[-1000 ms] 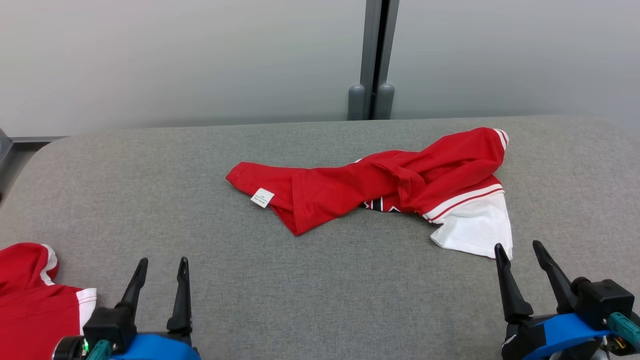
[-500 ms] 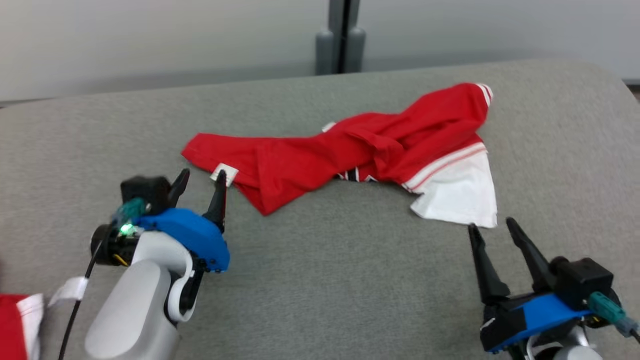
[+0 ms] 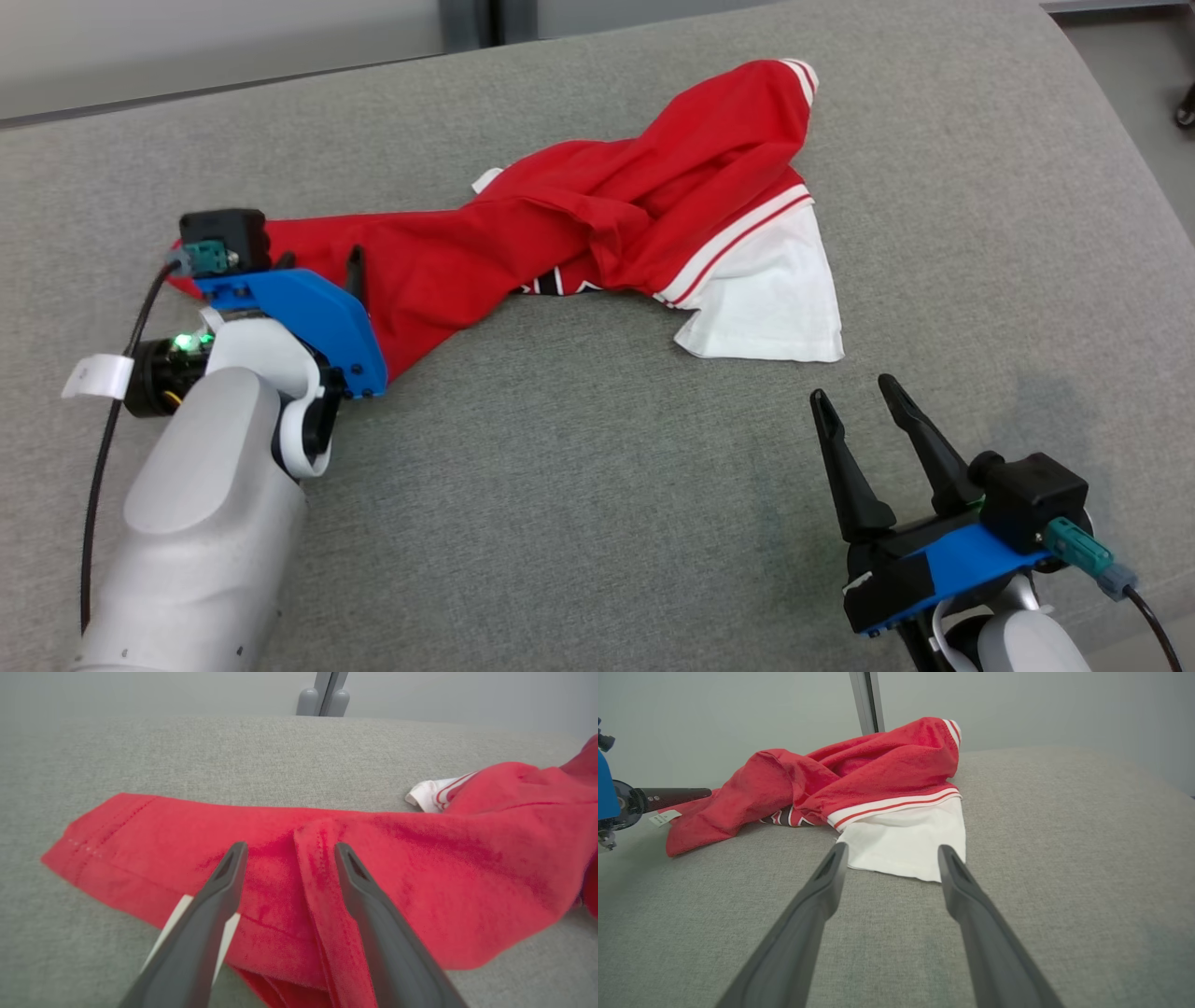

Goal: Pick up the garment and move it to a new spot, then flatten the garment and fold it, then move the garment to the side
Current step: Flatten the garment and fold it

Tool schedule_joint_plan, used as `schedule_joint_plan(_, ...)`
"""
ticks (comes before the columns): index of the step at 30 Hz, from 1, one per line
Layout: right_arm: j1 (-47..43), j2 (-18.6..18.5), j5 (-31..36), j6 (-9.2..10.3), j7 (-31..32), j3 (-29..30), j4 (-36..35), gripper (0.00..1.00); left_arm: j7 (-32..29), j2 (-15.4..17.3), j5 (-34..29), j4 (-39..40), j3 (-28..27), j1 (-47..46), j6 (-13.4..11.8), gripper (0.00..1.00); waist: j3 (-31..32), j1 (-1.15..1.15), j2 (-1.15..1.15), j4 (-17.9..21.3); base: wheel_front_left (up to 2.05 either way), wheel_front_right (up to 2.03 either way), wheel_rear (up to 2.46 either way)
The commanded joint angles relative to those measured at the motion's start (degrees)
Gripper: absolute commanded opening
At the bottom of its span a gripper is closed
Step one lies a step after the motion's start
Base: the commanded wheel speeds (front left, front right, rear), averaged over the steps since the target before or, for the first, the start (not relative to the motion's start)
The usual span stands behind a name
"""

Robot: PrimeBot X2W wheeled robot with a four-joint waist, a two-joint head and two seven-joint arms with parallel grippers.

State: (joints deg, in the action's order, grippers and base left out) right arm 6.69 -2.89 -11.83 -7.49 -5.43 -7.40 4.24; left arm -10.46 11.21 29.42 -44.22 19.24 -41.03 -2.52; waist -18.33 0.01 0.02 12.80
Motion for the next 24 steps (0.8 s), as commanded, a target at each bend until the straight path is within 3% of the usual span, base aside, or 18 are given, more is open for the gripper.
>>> schedule_joint_plan(1,1.0,0.0,-0.5,-0.01,-0.7,-0.3,0.4,1.00,0.3,0.4,-0.2,-0.5,-0.1,-1.8,-0.3,1.00,-0.4,-0.01,-0.02,0.6,0.00,0.00,0.00)
schedule_joint_plan(17,2.3,0.0,-1.2,-0.01,-2.2,-1.4,2.9,1.00,-1.8,-0.6,0.6,-5.3,2.2,-2.7,2.7,1.00,-0.5,-0.01,-0.02,2.0,0.00,0.00,0.00)
schedule_joint_plan(18,2.2,0.0,-1.2,-0.01,-2.2,-1.4,2.9,1.00,-1.0,-0.5,0.3,-5.1,2.3,-2.7,2.9,0.47,-0.5,-0.01,-0.02,2.0,0.00,0.00,0.00)
schedule_joint_plan(19,2.1,0.0,-1.1,-0.01,-2.2,-1.4,2.9,1.00,-0.1,-0.4,0.0,-5.0,2.6,-2.6,3.1,0.15,-0.4,-0.01,-0.02,2.0,0.00,0.00,0.00)
schedule_joint_plan(20,1.9,0.0,-1.0,-0.01,-2.2,-1.2,2.9,1.00,0.6,-0.3,-0.3,-5.0,2.9,-2.6,3.2,0.00,-0.3,-0.01,-0.02,1.9,0.00,0.00,0.00)
schedule_joint_plan(24,0.9,0.0,-0.7,-0.01,-1.9,-0.5,3.0,1.00,1.6,-0.8,0.1,-5.3,3.6,-2.0,4.9,0.00,0.5,-0.01,-0.02,0.8,0.00,0.00,0.00)
